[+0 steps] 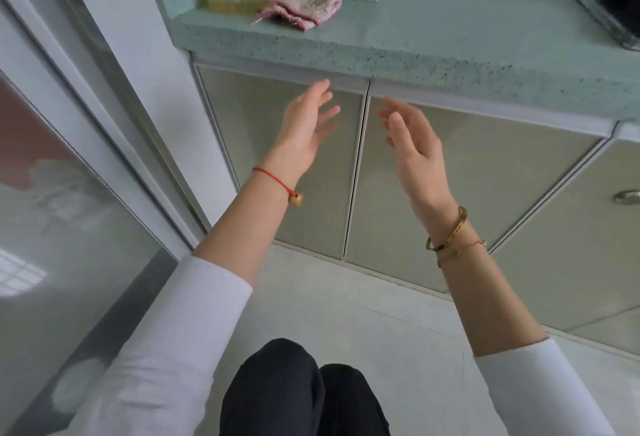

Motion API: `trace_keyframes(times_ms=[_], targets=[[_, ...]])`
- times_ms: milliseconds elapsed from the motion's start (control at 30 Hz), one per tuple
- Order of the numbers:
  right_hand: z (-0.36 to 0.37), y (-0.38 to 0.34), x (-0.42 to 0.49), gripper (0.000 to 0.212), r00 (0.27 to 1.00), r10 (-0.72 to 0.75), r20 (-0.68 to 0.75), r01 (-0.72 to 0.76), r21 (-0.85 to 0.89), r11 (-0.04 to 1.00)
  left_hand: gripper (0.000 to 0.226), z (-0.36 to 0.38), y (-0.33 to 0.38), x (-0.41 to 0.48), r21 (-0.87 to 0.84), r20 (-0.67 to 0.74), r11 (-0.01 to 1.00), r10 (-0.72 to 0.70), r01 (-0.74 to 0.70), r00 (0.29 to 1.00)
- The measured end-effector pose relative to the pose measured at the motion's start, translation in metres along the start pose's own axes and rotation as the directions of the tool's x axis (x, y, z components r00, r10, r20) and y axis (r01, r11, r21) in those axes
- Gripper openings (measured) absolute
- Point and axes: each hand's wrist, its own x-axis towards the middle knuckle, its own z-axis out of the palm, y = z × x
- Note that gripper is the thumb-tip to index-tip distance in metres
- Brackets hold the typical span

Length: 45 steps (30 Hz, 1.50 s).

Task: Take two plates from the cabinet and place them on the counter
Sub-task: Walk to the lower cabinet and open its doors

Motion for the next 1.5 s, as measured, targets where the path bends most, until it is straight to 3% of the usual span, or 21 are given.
trace_keyframes(times_ms=[233,367,533,767,933,1067,1200,1367,1500], targets=[[0.002,0.042,0.017,0.037,0.998,-0.062,-0.009,0.062,-0.034,0.998,0.053,0.002,-0.014,0.037,-0.167,0.106,0.986,0.045,-0.027,0.993],[0.003,0.047,0.033,0.039,0.998,-0.066,-0.007,0.065,-0.030,0.997,0.049,0.006,-0.014,0.048,-0.302,0.168,0.953,0.070,-0.016,0.983],[0.006,0.048,0.047,0.039,0.996,-0.094,-0.007,0.094,-0.023,0.995,0.029,0.003,-0.012,0.055,-0.300,0.218,0.953,0.107,-0.038,0.970],[0.018,0.059,0.048,0.041,0.993,-0.115,0.001,0.115,-0.036,0.993,0.044,-0.022,-0.016,0.040,-0.351,0.238,0.936,0.096,-0.006,0.966],[0.043,0.062,0.032,0.046,0.976,-0.197,0.088,0.196,0.027,0.980,0.035,-0.057,-0.018,0.007,-0.392,0.251,0.920,0.098,0.009,0.963],[0.072,0.053,0.014,0.046,0.891,-0.369,0.264,0.356,0.098,0.929,0.031,-0.096,-0.013,-0.026,-0.365,0.251,0.930,0.125,-0.026,0.960],[0.103,0.042,-0.004,0.041,0.799,-0.432,0.418,0.426,0.112,0.898,0.038,-0.135,-0.003,-0.054,-0.335,0.230,0.940,0.152,-0.068,0.961],[0.141,0.029,-0.017,0.037,0.692,-0.549,0.468,0.551,0.147,0.821,0.044,-0.175,0.009,-0.084,-0.217,0.109,0.956,0.226,-0.198,0.968],[0.179,0.015,-0.026,0.031,0.558,-0.692,0.458,0.660,0.261,0.705,0.032,-0.196,0.006,-0.104,0.012,-0.006,0.903,0.429,-0.429,0.903]])
